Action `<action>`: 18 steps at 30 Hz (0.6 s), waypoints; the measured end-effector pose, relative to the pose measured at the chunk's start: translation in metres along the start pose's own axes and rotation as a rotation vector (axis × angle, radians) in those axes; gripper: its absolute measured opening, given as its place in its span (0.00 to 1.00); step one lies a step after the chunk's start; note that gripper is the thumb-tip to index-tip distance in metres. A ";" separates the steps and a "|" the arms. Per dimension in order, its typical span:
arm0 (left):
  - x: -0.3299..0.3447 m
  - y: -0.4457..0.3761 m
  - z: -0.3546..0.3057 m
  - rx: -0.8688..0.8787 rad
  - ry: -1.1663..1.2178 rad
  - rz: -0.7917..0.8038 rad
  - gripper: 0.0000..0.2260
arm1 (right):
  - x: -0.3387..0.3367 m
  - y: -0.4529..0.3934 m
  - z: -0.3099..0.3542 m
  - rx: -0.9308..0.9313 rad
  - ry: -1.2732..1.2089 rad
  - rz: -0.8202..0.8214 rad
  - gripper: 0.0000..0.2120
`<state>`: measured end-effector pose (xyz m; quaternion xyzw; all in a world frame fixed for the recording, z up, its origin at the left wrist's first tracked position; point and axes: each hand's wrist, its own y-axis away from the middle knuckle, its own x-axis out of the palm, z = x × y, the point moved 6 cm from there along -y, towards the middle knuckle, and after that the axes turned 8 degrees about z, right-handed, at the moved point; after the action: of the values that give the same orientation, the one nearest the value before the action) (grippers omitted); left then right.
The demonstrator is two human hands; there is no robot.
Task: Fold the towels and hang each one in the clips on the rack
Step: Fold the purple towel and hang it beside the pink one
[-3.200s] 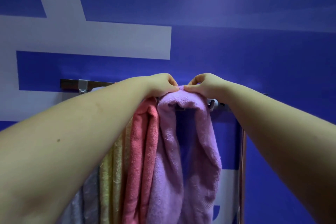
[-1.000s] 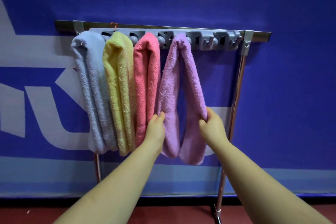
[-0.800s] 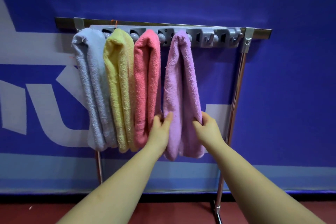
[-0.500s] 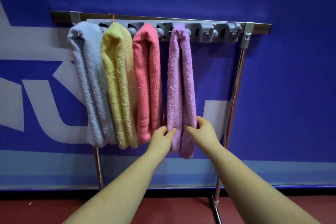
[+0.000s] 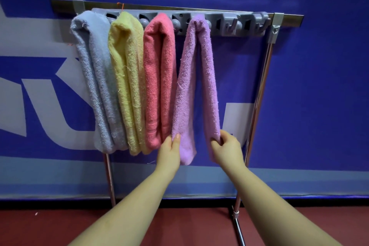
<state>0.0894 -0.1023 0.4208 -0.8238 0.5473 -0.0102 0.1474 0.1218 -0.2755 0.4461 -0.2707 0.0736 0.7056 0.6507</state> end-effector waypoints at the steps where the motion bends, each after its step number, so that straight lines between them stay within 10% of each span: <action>1: 0.007 0.002 0.000 -0.027 0.036 0.041 0.12 | 0.009 0.002 0.002 -0.020 -0.033 0.037 0.12; 10: 0.047 0.011 0.017 -0.278 0.369 0.406 0.13 | 0.053 0.012 -0.014 0.173 -0.466 0.382 0.23; 18: 0.005 0.026 0.023 -0.168 -0.499 0.603 0.23 | 0.028 0.041 -0.017 0.159 0.146 0.423 0.34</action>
<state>0.0720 -0.1114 0.3918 -0.6124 0.7109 0.2788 0.2046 0.0869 -0.2649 0.4084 -0.2475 0.2309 0.7968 0.5005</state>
